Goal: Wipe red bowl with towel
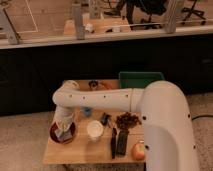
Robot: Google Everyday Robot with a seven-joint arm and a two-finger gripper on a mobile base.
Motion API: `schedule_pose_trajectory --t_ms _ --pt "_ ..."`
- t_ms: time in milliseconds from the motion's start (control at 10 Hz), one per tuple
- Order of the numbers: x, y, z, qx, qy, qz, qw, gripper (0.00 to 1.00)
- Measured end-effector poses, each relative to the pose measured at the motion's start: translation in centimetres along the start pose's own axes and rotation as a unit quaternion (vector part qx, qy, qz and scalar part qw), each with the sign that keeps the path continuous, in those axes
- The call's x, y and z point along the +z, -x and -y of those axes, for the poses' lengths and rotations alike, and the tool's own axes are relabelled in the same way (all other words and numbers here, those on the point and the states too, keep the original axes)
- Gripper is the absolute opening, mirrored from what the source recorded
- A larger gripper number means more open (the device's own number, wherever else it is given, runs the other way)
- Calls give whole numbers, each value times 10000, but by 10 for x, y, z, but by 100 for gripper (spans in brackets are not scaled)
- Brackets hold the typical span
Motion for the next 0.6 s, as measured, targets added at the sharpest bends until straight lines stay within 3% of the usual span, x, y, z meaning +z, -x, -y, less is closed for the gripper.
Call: schedule_pose_trajectory --t_ms 300,600 --pt "-8 -20 -13 271 -34 -116 9996 0" --pt "-18 -20 -1 236 -127 -208 9994 0"
